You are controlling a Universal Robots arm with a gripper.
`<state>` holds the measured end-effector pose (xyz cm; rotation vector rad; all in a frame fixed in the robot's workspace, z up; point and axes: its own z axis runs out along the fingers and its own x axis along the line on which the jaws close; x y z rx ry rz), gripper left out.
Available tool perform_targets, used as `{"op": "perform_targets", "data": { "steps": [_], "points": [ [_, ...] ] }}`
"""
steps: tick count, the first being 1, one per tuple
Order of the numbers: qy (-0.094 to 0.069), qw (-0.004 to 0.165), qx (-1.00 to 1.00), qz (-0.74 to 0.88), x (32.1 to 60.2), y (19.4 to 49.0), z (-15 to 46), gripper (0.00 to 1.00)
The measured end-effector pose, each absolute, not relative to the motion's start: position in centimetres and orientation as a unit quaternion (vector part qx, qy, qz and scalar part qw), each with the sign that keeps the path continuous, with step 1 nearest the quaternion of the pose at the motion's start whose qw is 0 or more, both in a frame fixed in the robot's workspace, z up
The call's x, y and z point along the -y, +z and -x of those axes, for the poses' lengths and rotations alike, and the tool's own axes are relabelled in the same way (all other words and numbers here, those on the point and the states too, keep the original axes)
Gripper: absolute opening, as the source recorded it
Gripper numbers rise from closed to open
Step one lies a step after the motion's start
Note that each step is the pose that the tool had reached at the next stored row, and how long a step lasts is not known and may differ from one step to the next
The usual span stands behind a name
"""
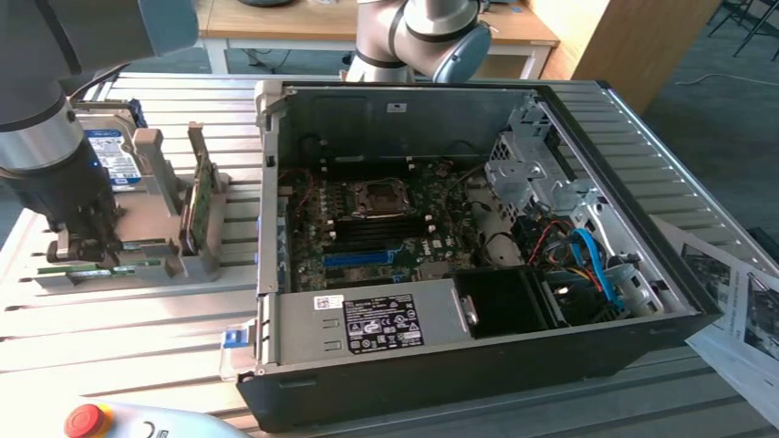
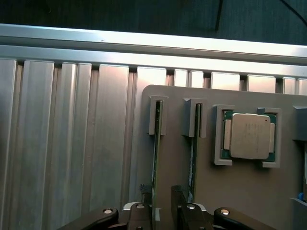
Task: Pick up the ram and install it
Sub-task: 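Pick up the ram and move it above insertion slot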
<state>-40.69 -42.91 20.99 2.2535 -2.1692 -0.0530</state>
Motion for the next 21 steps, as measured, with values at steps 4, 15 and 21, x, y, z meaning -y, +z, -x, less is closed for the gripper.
{"op": "perform_targets", "data": {
  "steps": [4,15,21],
  "points": [
    [-0.017,0.007,0.693,-0.72,42.95,21.0,40.46,0.3],
    [-0.017,0.007,0.693,-0.72,43.08,21.0,40.27,0.3],
    [-0.017,0.007,0.693,-0.72,43.29,20.98,40.27,0.3]
  ]
}}
